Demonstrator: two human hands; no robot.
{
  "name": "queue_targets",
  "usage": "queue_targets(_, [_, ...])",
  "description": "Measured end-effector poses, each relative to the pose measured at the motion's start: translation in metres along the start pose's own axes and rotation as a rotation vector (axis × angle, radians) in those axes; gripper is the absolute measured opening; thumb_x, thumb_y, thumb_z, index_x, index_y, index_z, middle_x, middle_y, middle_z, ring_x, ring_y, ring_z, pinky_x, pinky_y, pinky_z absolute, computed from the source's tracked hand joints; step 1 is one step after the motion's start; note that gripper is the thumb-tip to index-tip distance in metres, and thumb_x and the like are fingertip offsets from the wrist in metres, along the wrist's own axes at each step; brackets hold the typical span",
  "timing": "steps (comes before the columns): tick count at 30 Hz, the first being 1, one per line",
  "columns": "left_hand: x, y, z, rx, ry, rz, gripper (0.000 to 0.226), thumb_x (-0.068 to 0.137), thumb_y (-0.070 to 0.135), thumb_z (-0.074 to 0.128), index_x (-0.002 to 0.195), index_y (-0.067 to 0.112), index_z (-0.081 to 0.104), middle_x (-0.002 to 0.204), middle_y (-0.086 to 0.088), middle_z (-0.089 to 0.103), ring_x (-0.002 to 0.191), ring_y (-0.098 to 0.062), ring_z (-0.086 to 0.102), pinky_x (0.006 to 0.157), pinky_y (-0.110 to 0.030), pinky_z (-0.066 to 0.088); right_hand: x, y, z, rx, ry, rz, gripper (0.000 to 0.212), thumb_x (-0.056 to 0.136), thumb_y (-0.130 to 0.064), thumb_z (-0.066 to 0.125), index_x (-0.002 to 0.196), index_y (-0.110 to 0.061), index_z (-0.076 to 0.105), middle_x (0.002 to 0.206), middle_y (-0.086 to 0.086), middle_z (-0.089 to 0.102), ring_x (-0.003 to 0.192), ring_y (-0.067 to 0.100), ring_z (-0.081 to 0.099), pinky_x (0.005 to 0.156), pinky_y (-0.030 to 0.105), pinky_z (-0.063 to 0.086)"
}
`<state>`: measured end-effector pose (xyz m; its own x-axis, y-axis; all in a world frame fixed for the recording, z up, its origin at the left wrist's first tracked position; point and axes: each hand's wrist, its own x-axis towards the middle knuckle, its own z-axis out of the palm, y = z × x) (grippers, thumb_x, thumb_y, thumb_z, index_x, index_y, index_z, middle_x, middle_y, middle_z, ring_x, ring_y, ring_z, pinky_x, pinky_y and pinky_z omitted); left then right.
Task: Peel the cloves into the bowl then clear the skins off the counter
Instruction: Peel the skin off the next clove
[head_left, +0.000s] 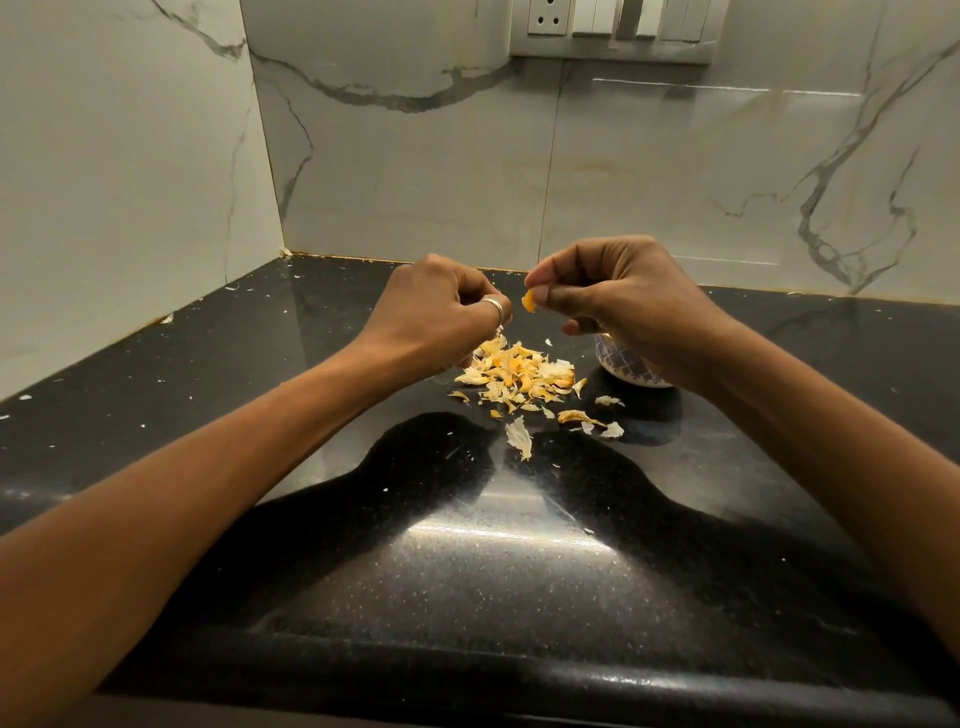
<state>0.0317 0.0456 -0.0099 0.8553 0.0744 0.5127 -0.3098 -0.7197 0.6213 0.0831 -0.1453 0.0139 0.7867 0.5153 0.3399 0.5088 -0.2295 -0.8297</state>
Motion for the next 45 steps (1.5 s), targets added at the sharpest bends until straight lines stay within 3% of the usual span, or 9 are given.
queue_targets(5, [0.0,0.0,0.001,-0.012,-0.011,0.048,0.007,0.084,0.019,0.078,0.088,0.014,0.076,0.071,0.005,0.07,0.056,-0.005,0.066,0.058,-0.025,0.059,-0.001,-0.001,0.0,-0.004,-0.004,-0.003,0.012,0.091,-0.007,0.068,0.096,-0.017,0.072,0.098,0.002,0.075,0.09,0.009,0.069,0.066,0.018,0.055])
queue_targets(7, [0.0,0.0,0.001,-0.045,-0.032,0.064,0.016,0.083,0.016,0.08,0.098,0.014,0.076,0.08,0.003,0.072,0.059,-0.001,0.065,0.06,-0.022,0.057,-0.001,-0.001,0.0,0.011,0.001,0.007,0.011,0.091,-0.007,0.068,0.096,-0.016,0.072,0.099,0.004,0.075,0.089,0.011,0.07,0.066,0.019,0.055])
queue_targets(11, [0.0,0.001,0.001,-0.131,-0.104,0.061,0.031,0.082,0.016,0.081,0.112,0.014,0.073,0.095,-0.001,0.073,0.066,-0.006,0.068,0.059,-0.028,0.061,-0.001,-0.002,-0.001,0.084,0.008,0.052,0.011,0.09,-0.007,0.069,0.1,-0.01,0.072,0.097,0.006,0.075,0.087,0.011,0.069,0.065,0.02,0.054])
queue_targets(18, [-0.001,0.006,0.0,-0.303,-0.155,-0.03,0.024,0.085,0.018,0.078,0.107,0.012,0.071,0.095,-0.002,0.071,0.08,-0.009,0.069,0.059,-0.023,0.056,-0.001,-0.004,0.0,0.225,0.0,0.152,0.01,0.087,-0.009,0.071,0.096,-0.012,0.072,0.086,-0.002,0.073,0.084,0.01,0.067,0.071,0.028,0.052])
queue_targets(26, [-0.001,0.007,-0.002,-0.254,-0.14,0.011,0.015,0.096,0.013,0.064,0.11,0.009,0.07,0.091,-0.009,0.068,0.077,-0.014,0.066,0.058,-0.025,0.057,-0.001,-0.005,-0.001,0.222,0.0,0.17,0.008,0.089,-0.009,0.07,0.095,-0.013,0.073,0.085,-0.002,0.073,0.085,0.011,0.066,0.07,0.027,0.053])
queue_targets(32, [-0.001,0.009,-0.003,-0.307,-0.132,-0.05,0.018,0.097,0.021,0.063,0.102,0.007,0.071,0.093,-0.009,0.071,0.07,-0.009,0.065,0.055,-0.026,0.056,-0.001,-0.004,0.001,0.165,-0.021,0.142,0.01,0.089,-0.01,0.07,0.098,-0.012,0.073,0.096,0.006,0.072,0.088,0.012,0.066,0.065,0.022,0.054])
queue_targets(45, [-0.002,0.011,-0.003,-0.375,-0.152,-0.213,0.014,0.098,0.011,0.059,0.091,0.009,0.07,0.083,-0.008,0.069,0.059,-0.005,0.061,0.051,-0.024,0.055,-0.002,-0.004,0.002,0.093,-0.061,0.092,0.009,0.09,-0.009,0.068,0.096,-0.015,0.071,0.102,0.009,0.072,0.089,0.012,0.067,0.064,0.019,0.054])
